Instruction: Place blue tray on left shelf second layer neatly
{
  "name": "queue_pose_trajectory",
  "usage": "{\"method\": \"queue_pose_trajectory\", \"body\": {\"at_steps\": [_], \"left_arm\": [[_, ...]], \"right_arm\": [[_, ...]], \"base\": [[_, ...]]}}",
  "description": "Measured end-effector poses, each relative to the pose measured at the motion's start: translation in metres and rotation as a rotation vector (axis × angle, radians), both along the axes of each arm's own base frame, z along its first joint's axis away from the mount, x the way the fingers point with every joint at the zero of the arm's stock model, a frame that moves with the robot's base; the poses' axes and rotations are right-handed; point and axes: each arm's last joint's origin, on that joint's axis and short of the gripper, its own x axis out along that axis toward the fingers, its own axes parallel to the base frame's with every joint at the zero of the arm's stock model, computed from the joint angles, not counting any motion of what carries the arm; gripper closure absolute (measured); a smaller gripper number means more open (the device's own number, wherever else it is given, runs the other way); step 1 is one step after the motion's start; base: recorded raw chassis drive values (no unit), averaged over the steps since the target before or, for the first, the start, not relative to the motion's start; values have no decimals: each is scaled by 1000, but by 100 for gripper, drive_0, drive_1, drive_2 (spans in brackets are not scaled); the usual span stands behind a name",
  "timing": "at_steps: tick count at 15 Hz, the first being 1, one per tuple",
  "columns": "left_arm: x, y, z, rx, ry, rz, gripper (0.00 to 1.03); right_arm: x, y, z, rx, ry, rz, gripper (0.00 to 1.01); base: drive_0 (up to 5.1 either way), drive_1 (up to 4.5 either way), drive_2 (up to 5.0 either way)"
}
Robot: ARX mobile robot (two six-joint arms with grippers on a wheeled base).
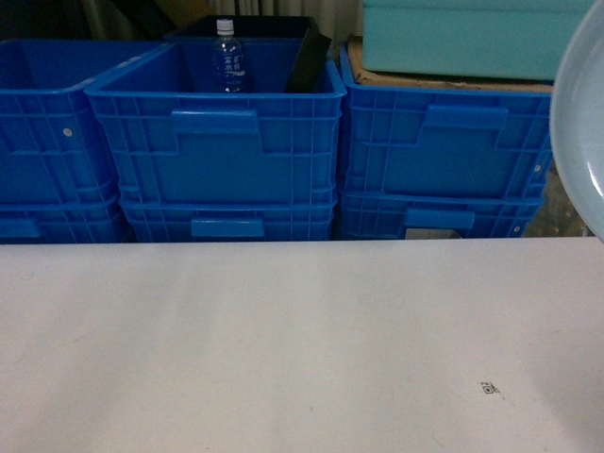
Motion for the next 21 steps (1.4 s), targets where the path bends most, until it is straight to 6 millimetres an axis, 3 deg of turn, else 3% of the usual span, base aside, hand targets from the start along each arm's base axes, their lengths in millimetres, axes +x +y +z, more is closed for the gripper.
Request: {"method": "queue_pose_trajectory", "body": {"at_steps": [2,8,21], "left_arm": [[0,0,0,0,0,0,5],[0,0,0,0,0,0,5],[0,0,0,0,1,3,5]], "right_arm": [[-18,9,-5,-23,-68,47,99],[-19,11,-10,-28,-94,82,99],[-19,11,-11,-28,-90,84,99]], "base": [[0,0,0],[0,0,0],[399,-455,-127]]}}
